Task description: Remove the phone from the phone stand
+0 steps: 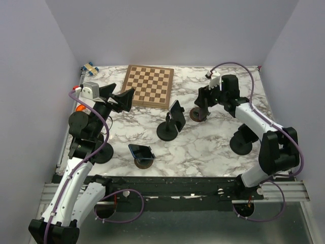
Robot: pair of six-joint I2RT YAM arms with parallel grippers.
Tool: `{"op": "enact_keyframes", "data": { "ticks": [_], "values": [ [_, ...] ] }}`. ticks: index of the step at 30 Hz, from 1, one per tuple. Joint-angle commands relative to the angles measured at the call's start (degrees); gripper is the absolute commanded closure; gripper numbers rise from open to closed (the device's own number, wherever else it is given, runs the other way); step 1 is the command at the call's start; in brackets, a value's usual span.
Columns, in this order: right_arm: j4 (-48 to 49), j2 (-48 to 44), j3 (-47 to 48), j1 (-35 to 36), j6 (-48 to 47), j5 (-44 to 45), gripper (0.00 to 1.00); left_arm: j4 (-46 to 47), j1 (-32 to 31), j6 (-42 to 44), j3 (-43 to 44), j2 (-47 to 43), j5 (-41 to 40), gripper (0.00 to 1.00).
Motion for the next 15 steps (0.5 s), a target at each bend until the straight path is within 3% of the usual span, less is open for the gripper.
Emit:
{"op": "enact_keyframes", "data": {
  "ticks": [1,4,5,7,11,15],
  "values": [
    [0.01,-3.77,2.43,0.28,1.95,6.04,0.69,1.78,-0.17,-0.75,0.64,0.05,1.59,0.02],
    [0.54,-4.56,3.03,0.26,3.5,11.95,0.83,1.63,-0.17,-0.9,0.69,0.28,1.68,0.01],
    [1.37,-4.73,2.98,0.28,4.44,15.61,0.91,1.61,-0.17,-0.92,0.72,0.28,1.67,0.01],
    [3.08,-4.85,2.98,0.28,6.57,24.62,0.98,1.52,-0.17,-0.92,0.73,0.3,1.59,0.01],
    [2.8,-2.32,6.35,0.23,13.1,39.91,0.99,1.35,-0.19,-0.92,0.8,0.19,1.42,0.01],
    [-5.86,5.94,16.21,0.26,16.79,47.57,0.99,1.13,-0.19,-0.86,0.91,0.03,1.17,0.02]
  ]
}}
